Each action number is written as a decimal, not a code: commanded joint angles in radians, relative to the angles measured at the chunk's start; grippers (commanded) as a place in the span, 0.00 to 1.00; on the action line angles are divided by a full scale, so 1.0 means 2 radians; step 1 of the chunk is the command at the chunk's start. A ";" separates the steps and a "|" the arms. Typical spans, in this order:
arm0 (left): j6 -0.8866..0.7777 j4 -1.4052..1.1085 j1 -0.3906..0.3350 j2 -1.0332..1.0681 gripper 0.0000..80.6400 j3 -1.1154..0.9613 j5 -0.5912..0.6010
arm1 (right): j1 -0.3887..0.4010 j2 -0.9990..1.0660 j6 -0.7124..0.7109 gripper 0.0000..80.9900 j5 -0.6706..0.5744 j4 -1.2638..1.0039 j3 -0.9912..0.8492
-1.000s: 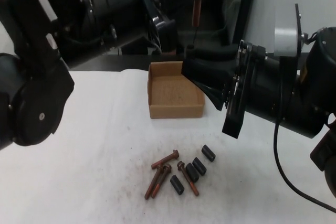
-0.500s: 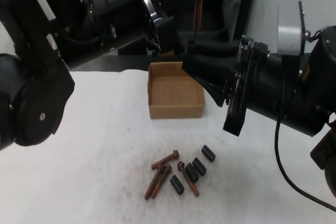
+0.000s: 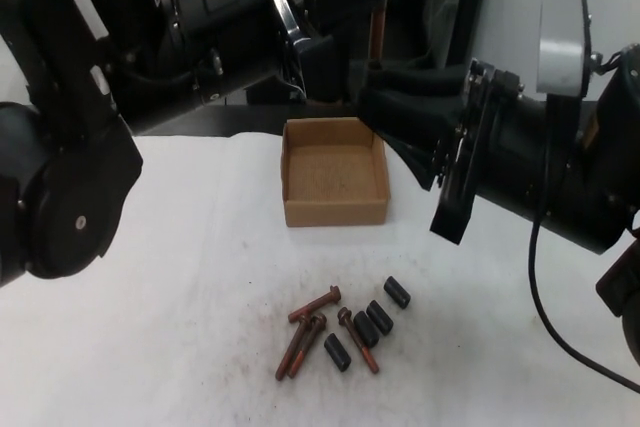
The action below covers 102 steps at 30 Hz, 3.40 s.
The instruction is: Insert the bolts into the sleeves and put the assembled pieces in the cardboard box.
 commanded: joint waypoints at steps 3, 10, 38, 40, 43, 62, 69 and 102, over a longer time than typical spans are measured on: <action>-0.001 -0.005 0.000 -0.003 0.00 -0.003 0.004 | -0.006 -0.005 0.004 0.01 0.001 -0.005 -0.004; -0.001 -0.005 0.000 -0.003 0.00 -0.003 -0.008 | 0.008 -0.005 0.003 0.01 -0.021 -0.003 -0.004; -0.001 -0.005 0.000 -0.003 0.00 -0.003 -0.008 | 0.002 -0.005 -0.002 0.01 -0.028 -0.010 -0.010; -0.001 -0.005 0.000 -0.003 0.00 -0.003 -0.008 | 0.002 -0.005 -0.002 0.01 -0.028 -0.010 -0.010; -0.001 -0.004 0.000 -0.003 0.00 -0.003 -0.008 | 0.002 -0.005 -0.002 0.01 -0.028 -0.010 -0.010; -0.001 0.007 -0.001 0.003 0.00 -0.003 -0.007 | 0.002 -0.005 -0.002 0.01 -0.028 -0.010 -0.010; -0.001 0.017 -0.001 0.003 0.00 -0.003 -0.007 | 0.002 -0.005 -0.002 0.01 -0.028 -0.010 -0.010; -0.001 -0.036 0.000 0.002 0.48 -0.006 0.002 | 0.002 -0.005 -0.002 0.01 -0.028 -0.010 -0.010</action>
